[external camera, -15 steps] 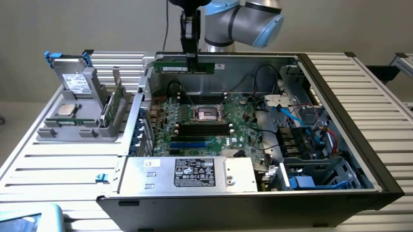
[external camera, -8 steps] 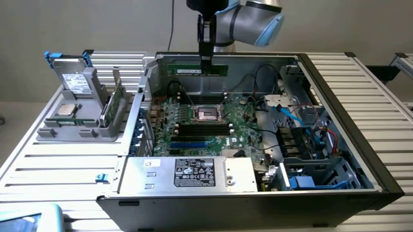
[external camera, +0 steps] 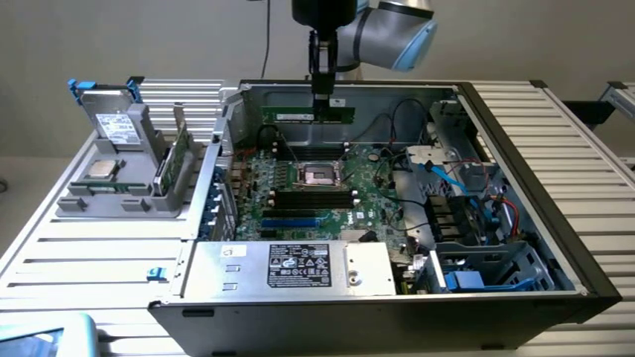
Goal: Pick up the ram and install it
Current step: 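Pick up the ram and move it above insertion slot, then insert the ram into the slot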
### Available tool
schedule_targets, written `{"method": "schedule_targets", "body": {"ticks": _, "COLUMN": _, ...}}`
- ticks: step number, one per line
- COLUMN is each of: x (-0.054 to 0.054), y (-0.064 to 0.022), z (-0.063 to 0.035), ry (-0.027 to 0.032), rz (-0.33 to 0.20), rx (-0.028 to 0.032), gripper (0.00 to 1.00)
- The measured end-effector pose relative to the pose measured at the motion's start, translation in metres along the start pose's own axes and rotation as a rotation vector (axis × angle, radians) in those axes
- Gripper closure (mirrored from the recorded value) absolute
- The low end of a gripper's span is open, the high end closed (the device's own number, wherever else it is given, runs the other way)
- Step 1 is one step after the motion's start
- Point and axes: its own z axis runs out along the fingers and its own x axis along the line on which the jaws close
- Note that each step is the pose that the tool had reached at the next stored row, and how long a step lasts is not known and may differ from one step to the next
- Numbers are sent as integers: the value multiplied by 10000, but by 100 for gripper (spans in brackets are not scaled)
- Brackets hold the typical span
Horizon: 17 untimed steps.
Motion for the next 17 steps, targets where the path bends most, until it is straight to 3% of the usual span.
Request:
{"method": "schedule_targets", "body": {"ticks": 4, "x": -2, "y": -37, "z": 60, "ry": 3, "rz": -64, "rx": 2, "gripper": 87}}
{"method": "schedule_targets", "body": {"ticks": 17, "x": -2, "y": -40, "z": 62, "ry": 1, "rz": -64, "rx": -5, "gripper": 87}}
